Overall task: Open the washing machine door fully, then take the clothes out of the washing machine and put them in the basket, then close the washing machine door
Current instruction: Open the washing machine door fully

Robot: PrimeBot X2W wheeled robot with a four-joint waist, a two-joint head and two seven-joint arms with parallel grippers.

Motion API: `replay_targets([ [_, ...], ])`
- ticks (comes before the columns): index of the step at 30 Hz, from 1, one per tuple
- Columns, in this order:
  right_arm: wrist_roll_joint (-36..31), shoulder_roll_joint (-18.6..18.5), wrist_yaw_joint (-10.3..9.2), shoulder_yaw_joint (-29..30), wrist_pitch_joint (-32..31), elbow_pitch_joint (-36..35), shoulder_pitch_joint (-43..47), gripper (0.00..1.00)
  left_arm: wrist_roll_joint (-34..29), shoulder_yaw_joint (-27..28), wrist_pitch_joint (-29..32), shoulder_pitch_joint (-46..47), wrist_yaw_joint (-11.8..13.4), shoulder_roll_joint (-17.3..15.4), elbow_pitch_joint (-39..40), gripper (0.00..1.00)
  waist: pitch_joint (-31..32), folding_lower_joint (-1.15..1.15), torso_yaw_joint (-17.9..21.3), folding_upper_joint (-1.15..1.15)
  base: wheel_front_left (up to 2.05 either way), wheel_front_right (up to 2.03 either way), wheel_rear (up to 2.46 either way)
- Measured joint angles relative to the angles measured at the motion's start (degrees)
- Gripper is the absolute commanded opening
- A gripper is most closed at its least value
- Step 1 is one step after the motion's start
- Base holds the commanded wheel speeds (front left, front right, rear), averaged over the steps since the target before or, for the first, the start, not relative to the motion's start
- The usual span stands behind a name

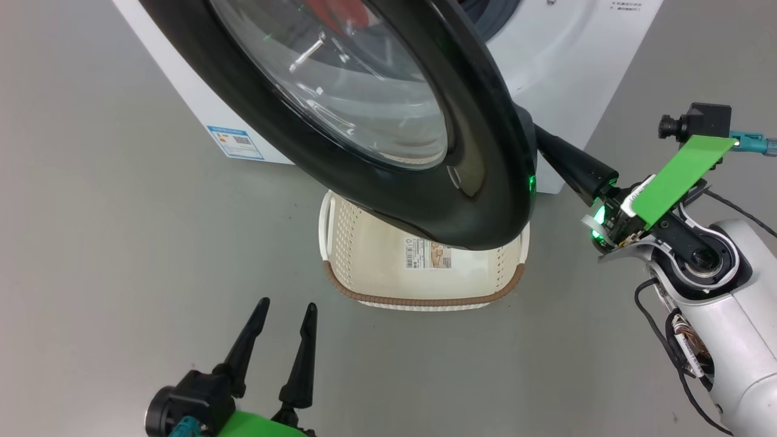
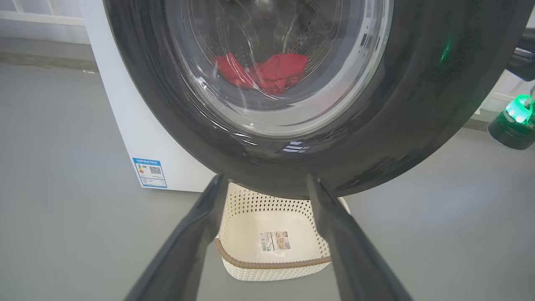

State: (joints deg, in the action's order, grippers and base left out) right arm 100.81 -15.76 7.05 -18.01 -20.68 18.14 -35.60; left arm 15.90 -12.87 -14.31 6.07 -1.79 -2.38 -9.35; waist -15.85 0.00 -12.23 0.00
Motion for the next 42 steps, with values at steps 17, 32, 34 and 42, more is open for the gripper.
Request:
replay_targets([
  [17, -2.05, 3.98, 0.00, 4.94, -10.67, 1.96, 2.76, 0.00, 0.92, -1.56, 0.00, -0.63, 0.76, 0.00, 0.45, 1.00, 3.14, 0.00, -3.80, 0.00, 0.00, 0.00, 0.00],
  [32, -5.12, 7.71, 0.00, 5.77, -14.34, 2.45, 7.77, 0.00, 0.91, -1.82, 0.00, -3.95, 0.76, -0.02, 0.83, 1.00, 6.68, 0.00, -8.25, 0.00, 0.00, 0.00, 0.00],
  [34, -5.22, 8.08, 0.00, 5.79, -14.72, 2.46, 8.33, 0.00, 0.91, -1.83, 0.00, -4.12, 0.76, -0.03, 0.90, 1.00, 7.09, 0.00, -8.90, 0.00, 0.00, 0.00, 0.00],
  [42, -5.78, 9.34, 0.00, 5.83, -15.72, 2.52, 9.86, 0.00, 0.91, -2.04, 0.00, -4.95, 0.76, -0.04, 1.01, 1.00, 8.37, 0.00, -11.74, 0.00, 0.00, 0.00, 0.00],
])
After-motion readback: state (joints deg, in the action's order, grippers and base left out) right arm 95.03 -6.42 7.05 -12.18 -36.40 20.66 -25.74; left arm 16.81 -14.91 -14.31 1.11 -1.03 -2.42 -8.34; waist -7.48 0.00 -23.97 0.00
